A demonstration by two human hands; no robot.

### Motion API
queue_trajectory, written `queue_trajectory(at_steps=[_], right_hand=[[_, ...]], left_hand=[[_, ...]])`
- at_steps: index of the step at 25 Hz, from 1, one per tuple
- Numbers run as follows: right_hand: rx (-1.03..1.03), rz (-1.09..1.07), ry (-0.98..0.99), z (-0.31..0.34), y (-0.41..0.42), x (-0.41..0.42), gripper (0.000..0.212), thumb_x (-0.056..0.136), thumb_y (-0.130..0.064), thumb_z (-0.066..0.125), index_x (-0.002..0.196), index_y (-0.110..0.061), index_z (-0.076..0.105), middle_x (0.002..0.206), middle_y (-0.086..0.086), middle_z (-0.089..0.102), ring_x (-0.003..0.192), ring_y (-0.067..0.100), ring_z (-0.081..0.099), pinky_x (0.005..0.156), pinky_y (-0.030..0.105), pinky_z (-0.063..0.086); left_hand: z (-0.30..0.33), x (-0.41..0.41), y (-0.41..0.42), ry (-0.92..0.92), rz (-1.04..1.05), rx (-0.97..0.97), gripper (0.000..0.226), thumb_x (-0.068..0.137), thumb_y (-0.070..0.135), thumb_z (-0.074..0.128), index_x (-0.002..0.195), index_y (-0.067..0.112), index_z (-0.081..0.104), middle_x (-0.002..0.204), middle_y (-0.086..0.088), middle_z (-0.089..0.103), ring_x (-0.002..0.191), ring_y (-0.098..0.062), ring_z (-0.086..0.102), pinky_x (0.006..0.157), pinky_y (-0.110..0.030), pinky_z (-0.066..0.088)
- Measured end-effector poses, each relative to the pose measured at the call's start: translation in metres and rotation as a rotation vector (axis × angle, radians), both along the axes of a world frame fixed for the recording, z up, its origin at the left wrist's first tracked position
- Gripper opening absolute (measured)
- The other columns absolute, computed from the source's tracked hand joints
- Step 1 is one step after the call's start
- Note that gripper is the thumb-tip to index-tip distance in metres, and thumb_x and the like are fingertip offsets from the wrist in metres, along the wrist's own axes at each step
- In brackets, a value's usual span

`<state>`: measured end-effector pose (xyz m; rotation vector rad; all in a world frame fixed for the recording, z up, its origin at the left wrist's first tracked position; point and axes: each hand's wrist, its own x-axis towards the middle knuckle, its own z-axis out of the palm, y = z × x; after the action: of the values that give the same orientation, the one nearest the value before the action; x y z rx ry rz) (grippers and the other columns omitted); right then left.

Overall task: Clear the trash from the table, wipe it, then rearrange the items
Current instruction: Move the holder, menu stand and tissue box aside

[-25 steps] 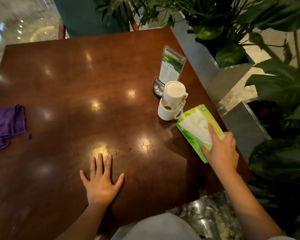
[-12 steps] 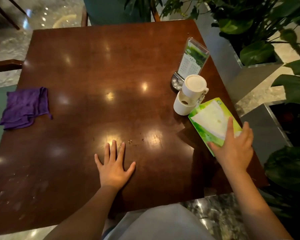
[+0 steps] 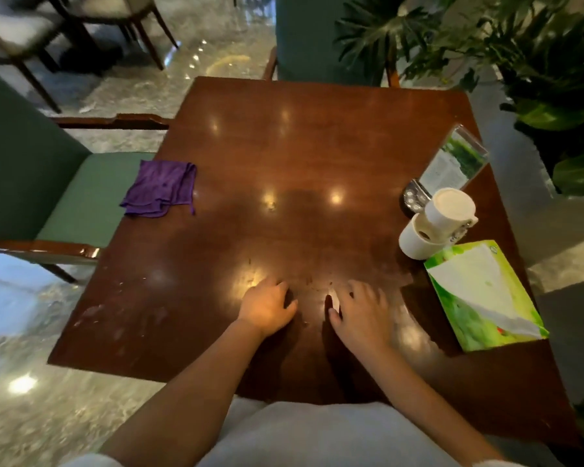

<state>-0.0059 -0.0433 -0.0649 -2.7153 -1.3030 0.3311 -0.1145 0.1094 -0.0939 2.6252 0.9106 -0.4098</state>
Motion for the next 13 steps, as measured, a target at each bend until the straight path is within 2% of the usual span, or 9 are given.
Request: queue_trajectory(at_steps=[1, 3, 8, 13], right_hand=[[0.000, 0.043, 0.024, 0.000, 0.015, -0.001, 0.041, 0.087, -0.035, 0.056, 0.127, -0.024, 0.049, 0.130, 0.005, 0.053, 0.121, 0.025, 0.046, 0.102, 0.045, 0.034], [-0.005, 0.125, 0.040, 0.004, 0.042, -0.004, 0.034, 0.089, -0.033, 0.052, 0.121, -0.023, 0.053, 0.121, 0.003, 0.057, 0.113, 0.024, 0.051, 0.100, 0.044, 0.035], [-0.016, 0.305, 0.063, 0.021, 0.109, -0.013, 0.033, 0.090, -0.034, 0.048, 0.120, -0.020, 0.053, 0.119, 0.005, 0.057, 0.111, 0.027, 0.053, 0.092, 0.041, 0.038], [0.090, 0.379, 0.051, 0.048, 0.205, -0.034, 0.031, 0.088, -0.032, 0.050, 0.115, -0.018, 0.056, 0.116, 0.007, 0.058, 0.110, 0.029, 0.054, 0.089, 0.041, 0.040]], left_hand=[[0.010, 0.001, 0.006, -0.002, 0.001, 0.021, 0.043, 0.089, 0.048, 0.045, 0.120, 0.021, 0.055, 0.125, -0.004, 0.057, 0.113, -0.023, 0.053, 0.087, -0.036, 0.046], [0.026, -0.001, 0.017, 0.028, -0.005, 0.030, 0.041, 0.089, 0.046, 0.046, 0.117, 0.019, 0.056, 0.115, -0.005, 0.062, 0.105, -0.025, 0.059, 0.083, -0.036, 0.049], [0.061, -0.023, 0.061, -0.028, 0.078, 0.049, 0.038, 0.089, 0.039, 0.047, 0.116, 0.015, 0.057, 0.116, -0.006, 0.061, 0.106, -0.025, 0.058, 0.084, -0.037, 0.049], [0.087, -0.066, 0.145, -0.059, 0.149, 0.146, 0.035, 0.090, 0.035, 0.049, 0.117, 0.013, 0.056, 0.118, -0.010, 0.060, 0.104, -0.029, 0.059, 0.084, -0.037, 0.048]])
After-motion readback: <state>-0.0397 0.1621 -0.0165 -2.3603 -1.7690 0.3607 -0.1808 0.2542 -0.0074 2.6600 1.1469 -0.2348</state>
